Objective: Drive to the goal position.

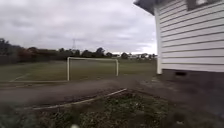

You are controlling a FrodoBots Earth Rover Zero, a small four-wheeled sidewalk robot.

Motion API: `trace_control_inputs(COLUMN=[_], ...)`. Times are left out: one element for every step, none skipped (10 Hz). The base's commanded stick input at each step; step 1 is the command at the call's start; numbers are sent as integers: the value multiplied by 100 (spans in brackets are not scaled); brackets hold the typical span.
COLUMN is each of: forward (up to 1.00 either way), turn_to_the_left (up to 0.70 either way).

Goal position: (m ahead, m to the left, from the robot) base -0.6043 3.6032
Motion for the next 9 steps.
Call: trace_control_inputs(forward=[0,0,0,0,0,0,0,0,0], turn_to_the_left=[-70,-70,-70,-70,-70,-70,-70,-70,-70])
